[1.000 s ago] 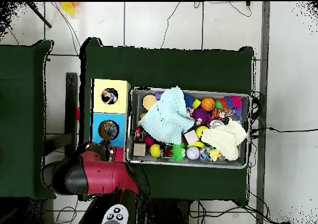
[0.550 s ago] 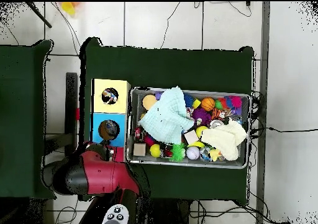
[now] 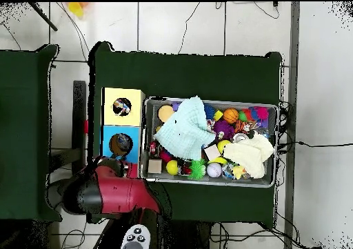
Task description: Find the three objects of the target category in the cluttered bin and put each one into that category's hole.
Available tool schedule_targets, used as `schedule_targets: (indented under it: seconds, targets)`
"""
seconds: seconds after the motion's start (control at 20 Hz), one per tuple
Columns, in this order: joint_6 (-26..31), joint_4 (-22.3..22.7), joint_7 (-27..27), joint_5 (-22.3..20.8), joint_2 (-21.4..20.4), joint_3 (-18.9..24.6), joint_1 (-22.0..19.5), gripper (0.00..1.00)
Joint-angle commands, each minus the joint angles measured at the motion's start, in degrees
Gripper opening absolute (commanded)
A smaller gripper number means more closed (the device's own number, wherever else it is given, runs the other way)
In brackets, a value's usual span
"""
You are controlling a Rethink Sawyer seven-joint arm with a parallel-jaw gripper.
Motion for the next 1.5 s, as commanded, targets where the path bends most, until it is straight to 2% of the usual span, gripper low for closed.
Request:
schedule_targets:
  seconds: [0.05,0.25,0.4,0.55,0.85,1.15,1.5]
  targets:
    - [0.6,2.3,6.8,-1.8,1.0,4.2,-3.4,1.0]
    - [0.9,2.5,6.2,-2.2,0.9,4.4,-4.4,1.0]
    - [0.2,3.8,4.8,-3.1,-0.1,6.6,-8.1,1.0]
    - [-0.2,6.0,1.7,-5.3,-1.6,10.0,-14.0,1.0]
    - [-1.1,9.5,1.0,-9.3,-4.5,15.0,-21.6,1.0]
    - [1.2,9.3,0.7,-12.2,-5.8,15.2,-24.1,1.0]
    - [-2.0,9.4,2.2,-15.7,-3.9,15.5,-26.3,1.0]
